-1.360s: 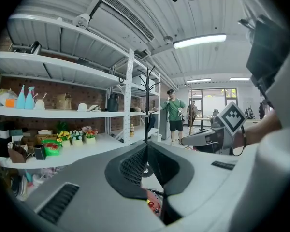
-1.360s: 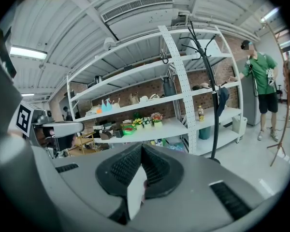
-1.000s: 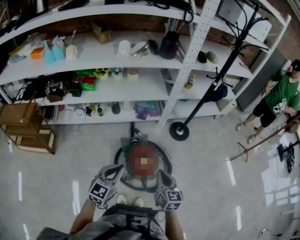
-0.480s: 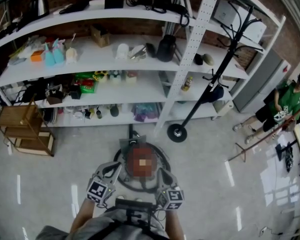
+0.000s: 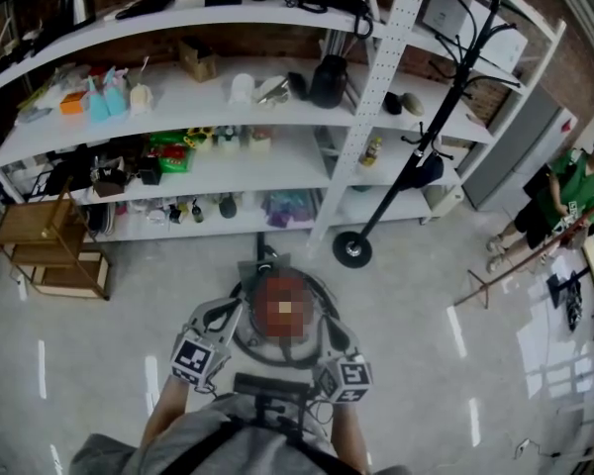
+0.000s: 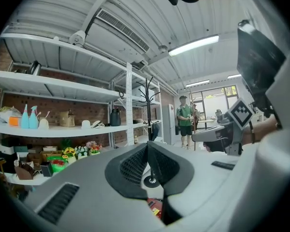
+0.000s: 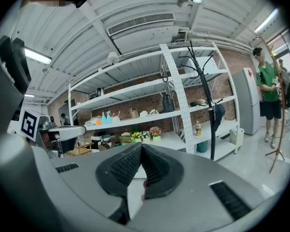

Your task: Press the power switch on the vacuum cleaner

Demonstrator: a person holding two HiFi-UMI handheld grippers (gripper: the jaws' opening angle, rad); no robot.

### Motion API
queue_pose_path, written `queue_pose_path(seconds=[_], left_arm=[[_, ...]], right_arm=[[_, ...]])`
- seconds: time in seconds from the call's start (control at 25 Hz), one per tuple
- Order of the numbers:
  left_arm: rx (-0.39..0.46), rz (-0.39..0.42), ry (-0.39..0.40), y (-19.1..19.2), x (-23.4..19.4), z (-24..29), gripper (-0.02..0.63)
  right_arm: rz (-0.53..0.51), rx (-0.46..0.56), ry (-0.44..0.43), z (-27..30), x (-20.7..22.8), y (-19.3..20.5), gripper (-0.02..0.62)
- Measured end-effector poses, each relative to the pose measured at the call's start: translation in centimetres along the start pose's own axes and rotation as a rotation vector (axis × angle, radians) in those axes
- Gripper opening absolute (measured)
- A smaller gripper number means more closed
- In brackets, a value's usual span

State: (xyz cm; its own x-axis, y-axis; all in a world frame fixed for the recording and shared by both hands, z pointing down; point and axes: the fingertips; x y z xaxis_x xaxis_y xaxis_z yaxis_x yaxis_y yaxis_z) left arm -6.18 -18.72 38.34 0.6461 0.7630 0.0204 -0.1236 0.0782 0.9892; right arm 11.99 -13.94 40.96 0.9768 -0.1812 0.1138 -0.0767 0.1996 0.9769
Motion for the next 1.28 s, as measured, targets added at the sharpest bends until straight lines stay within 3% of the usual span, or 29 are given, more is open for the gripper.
queue_pose_path(seconds=[0.2,1.28], left_arm=[[0.009,0.009,0.006,-0.1,0.6,0.3,0.008],[0.011,-0.004,-0.026,0.2,0.8,-0.2,0.008]], right_arm=[[0.001,-0.03,0.029,-0.7,0.9,0.7,0.012],[-0.018,-0.022,-0.038,-0.6,-0.7,0.2,0.011]])
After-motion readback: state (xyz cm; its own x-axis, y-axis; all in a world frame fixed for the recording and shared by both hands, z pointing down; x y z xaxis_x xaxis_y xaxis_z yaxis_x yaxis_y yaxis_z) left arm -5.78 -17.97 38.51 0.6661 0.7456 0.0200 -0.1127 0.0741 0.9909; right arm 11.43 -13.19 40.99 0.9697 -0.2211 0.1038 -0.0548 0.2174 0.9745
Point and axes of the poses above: the fingertips, and each gripper's own axes: z forward along the fingers, x to its right, y out of its underside, and after that the axes turned 4 degrees about -z, right-handed
